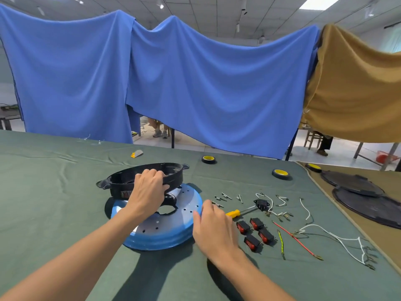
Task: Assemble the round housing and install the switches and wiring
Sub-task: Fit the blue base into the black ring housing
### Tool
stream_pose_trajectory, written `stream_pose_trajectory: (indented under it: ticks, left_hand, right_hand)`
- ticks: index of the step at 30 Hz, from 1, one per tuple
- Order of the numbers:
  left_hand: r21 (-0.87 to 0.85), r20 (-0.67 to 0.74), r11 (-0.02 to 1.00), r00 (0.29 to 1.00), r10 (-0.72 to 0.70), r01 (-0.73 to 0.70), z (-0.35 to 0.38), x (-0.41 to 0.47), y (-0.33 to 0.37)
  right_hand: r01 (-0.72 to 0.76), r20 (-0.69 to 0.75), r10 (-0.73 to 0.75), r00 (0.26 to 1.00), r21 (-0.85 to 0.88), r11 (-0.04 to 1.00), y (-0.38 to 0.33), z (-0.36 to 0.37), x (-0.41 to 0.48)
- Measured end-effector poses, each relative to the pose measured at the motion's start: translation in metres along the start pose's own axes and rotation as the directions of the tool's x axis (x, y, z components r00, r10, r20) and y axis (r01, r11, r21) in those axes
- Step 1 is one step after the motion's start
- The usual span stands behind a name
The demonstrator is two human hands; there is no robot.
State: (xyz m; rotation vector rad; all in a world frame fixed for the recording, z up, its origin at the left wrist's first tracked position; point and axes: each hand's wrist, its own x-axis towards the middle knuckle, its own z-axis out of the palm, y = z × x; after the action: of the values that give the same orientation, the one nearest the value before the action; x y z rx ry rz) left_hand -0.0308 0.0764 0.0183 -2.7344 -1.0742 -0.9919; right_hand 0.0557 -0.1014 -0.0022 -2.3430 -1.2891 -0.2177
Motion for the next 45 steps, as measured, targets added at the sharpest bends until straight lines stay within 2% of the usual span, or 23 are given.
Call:
stream_pose_trajectory:
  ticks: [1,2,4,7,9,15,20,22,25,27,29,31,33,36,38,41,43,45]
  left_hand:
    - [-0.004,0.002,1.0,1.0,0.0,0.0,0.0,0.0,-0.002]
    - [-0.017,0.003,1.0,1.0,-0.005,0.005,-0.002,0.001,-0.003]
    - [-0.051,0.004,0.999,1.0,-0.021,0.021,-0.006,0.004,-0.005]
    - [-0.089,0.005,0.995,0.999,-0.049,0.049,-0.013,0.007,-0.005]
    - [-0.104,0.008,0.993,0.998,-0.062,0.062,-0.016,0.007,-0.005]
    - [-0.151,-0.003,0.986,0.998,-0.064,0.063,-0.023,0.008,0.0]
    - [-0.25,-0.054,0.966,0.995,-0.086,0.069,-0.034,0.018,0.018]
    - [-0.294,-0.086,0.954,0.993,-0.083,0.054,-0.043,0.024,0.029]
    - [-0.357,-0.158,0.933,0.983,-0.099,0.037,-0.061,0.034,0.043]
    - [-0.425,-0.19,0.903,0.97,-0.152,0.058,-0.076,0.04,0.051]
    - [-0.505,-0.194,0.86,0.96,-0.202,0.079,-0.091,0.047,0.056]
    - [-0.654,-0.146,0.751,0.958,-0.246,0.093,-0.104,0.053,0.058]
    - [-0.829,-0.046,0.547,0.959,-0.278,0.119,-0.116,0.056,0.06]
    - [-0.951,0.114,0.244,0.95,-0.291,0.189,-0.125,0.057,0.062]
    - [-0.968,0.228,0.041,0.932,-0.283,0.249,-0.125,0.057,0.059]
    - [-0.919,0.377,-0.208,0.898,-0.226,0.334,-0.119,0.054,0.051]
    - [-0.861,0.461,-0.329,0.87,-0.177,0.389,-0.112,0.051,0.045]
    - [-0.804,0.534,-0.394,0.833,-0.147,0.446,-0.105,0.047,0.04]
  right_hand:
    - [0.165,-0.044,-0.167,0.985,-0.037,0.986,0.001,0.001,0.002]
    - [0.296,-0.028,-0.298,0.954,-0.042,0.954,0.002,0.003,0.004]
    - [0.44,0.125,-0.435,0.892,-0.012,0.898,0.0,0.009,0.013]
    - [0.47,0.328,-0.442,0.835,-0.005,0.883,0.001,0.017,0.021]
    - [0.468,0.342,-0.43,0.836,-0.035,0.883,0.007,0.02,0.022]
    - [0.428,0.32,-0.374,0.87,-0.117,0.896,0.044,0.012,0.02]
    - [0.42,0.385,-0.363,0.849,-0.073,0.904,0.066,-0.003,0.023]
    - [0.371,0.358,-0.363,0.86,0.049,0.927,0.065,-0.01,0.027]
    - [0.19,0.169,-0.25,0.954,0.307,0.933,0.06,-0.023,0.038]
    - [0.046,0.078,-0.095,0.992,0.482,0.875,0.057,-0.032,0.046]
    - [-0.033,0.04,0.011,0.999,0.633,0.774,0.056,-0.042,0.053]
    - [-0.072,0.043,0.059,0.997,0.747,0.66,0.055,-0.05,0.061]
    - [-0.095,0.053,0.088,0.995,0.791,0.604,0.055,-0.056,0.071]
    - [-0.176,0.107,0.155,0.982,0.816,0.551,0.057,-0.06,0.084]
    - [-0.208,0.132,0.187,0.973,0.853,0.479,0.058,-0.06,0.09]
    - [-0.223,0.139,0.245,0.96,0.905,0.362,0.059,-0.055,0.096]
    - [-0.229,0.147,0.279,0.949,0.929,0.292,0.059,-0.051,0.096]
    - [-0.221,0.138,0.308,0.941,0.942,0.254,0.058,-0.045,0.094]
